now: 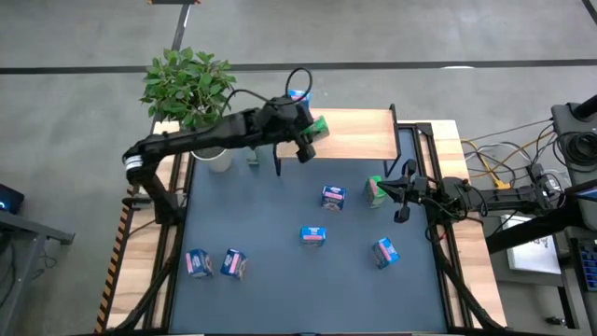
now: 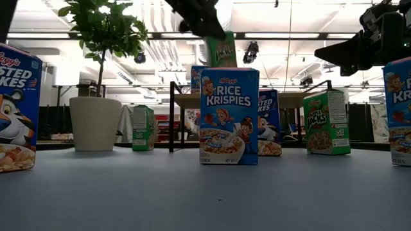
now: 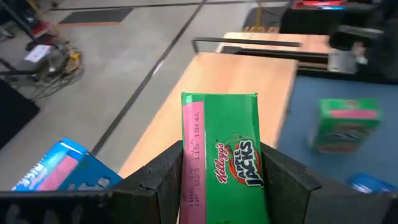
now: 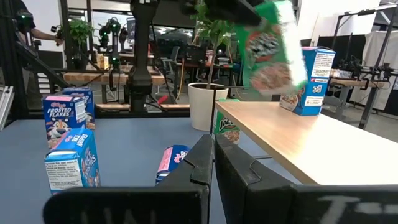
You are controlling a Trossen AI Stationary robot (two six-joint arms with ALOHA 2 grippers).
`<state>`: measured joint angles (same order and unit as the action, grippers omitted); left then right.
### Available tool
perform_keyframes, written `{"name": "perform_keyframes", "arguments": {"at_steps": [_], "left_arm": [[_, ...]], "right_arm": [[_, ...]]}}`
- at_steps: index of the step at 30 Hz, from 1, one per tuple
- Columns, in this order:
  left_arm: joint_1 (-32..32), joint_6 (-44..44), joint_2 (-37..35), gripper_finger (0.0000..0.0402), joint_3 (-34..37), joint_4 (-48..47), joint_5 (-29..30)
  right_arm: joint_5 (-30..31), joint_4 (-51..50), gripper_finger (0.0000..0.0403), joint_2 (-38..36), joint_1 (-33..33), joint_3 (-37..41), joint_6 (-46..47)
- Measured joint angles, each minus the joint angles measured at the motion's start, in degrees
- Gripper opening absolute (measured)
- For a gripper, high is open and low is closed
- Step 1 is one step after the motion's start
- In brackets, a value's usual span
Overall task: Stack cereal on shelf
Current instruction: Put the bottom left green cereal box on the shelf
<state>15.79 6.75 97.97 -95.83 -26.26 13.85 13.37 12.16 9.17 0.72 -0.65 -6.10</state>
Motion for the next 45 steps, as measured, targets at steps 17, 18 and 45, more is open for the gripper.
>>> {"name": "perform_keyframes", "arguments": {"at_steps": [17, 18, 45], "left_arm": [[2.7, -1.4, 7.2, 0.0162, -0.2, 7.0, -2.6], [2.8, -1.3, 7.5, 0.0162, -0.2, 7.6, -2.6], [4.4, -0.9, 8.2, 0.0223, -0.1, 8.2, -7.5]], "right_arm": [[0.1, 0.0, 0.0009, 0.0, 0.0, 0.0, 0.0], [0.1, 0.0, 0.0009, 0.0, 0.0, 0.0, 0.0], [0.1, 0.0, 0.0009, 0.0, 0.0, 0.0, 0.1]]}}
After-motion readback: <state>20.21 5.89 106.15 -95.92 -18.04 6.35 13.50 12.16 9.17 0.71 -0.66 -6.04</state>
